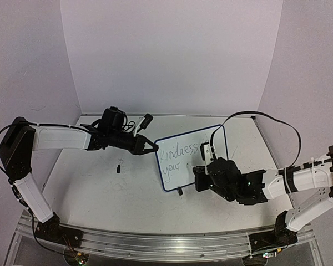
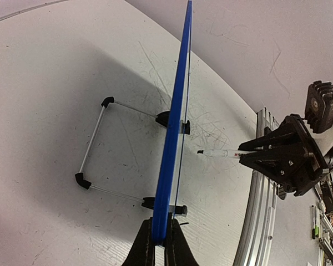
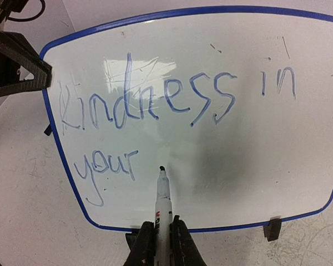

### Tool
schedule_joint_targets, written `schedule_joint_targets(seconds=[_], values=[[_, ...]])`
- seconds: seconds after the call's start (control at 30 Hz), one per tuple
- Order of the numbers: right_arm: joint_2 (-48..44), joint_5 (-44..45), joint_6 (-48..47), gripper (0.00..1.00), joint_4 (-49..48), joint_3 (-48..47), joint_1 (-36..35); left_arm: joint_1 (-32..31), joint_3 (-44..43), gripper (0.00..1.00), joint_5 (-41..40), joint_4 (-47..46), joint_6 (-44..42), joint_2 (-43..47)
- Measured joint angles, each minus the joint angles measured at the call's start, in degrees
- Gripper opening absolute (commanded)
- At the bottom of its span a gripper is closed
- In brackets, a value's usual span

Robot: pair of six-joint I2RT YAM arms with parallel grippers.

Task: Write a sentence on the whiteboard

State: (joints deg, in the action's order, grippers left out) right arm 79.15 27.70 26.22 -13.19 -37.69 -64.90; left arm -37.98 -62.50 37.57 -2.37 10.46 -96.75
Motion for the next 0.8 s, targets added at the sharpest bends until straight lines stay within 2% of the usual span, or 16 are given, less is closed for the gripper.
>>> schedule_joint_targets(seconds=[0.8], values=[[1.7,-0.71,-0.25,0.0,-0.07,0.1,0.0,-0.02,0.0,0.0,0.02,0.0,0.0,-0.02]])
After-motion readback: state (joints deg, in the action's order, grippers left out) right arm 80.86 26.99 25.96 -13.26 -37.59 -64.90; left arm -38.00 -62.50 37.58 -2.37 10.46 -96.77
